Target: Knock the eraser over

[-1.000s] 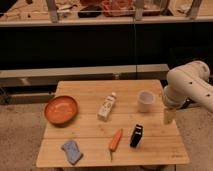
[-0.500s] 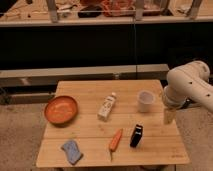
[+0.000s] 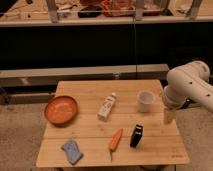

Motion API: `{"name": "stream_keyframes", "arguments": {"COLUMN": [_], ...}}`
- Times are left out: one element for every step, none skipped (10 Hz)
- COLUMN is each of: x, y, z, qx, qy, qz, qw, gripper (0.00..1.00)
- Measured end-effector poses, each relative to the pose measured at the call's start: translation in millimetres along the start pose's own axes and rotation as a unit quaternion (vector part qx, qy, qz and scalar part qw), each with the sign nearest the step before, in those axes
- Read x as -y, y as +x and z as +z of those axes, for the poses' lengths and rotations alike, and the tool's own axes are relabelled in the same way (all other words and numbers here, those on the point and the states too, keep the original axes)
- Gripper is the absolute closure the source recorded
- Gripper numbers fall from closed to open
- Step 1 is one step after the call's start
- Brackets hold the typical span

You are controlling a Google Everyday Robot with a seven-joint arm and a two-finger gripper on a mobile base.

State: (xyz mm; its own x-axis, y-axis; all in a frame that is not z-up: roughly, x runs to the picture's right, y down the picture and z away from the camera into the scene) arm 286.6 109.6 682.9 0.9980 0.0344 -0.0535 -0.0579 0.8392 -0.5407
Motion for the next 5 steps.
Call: {"name": "stream_keyframes", "arguments": {"x": [0, -1, -4, -11, -20], "y": [0, 0, -2, -9, -18], "z": [0, 1, 4, 10, 19], "qx": [0.000, 0.000, -0.002, -0.002, -0.003], "qy": [0.000, 0.000, -0.001, -0.002, -0.002], "qz": [0.000, -0.001, -0.006, -0.016, -0.027], "qw": [1.0000, 1.0000, 1.0000, 0.9999, 0.9996], "gripper": [0.20, 0.20, 0.20, 0.20, 0.20]}}
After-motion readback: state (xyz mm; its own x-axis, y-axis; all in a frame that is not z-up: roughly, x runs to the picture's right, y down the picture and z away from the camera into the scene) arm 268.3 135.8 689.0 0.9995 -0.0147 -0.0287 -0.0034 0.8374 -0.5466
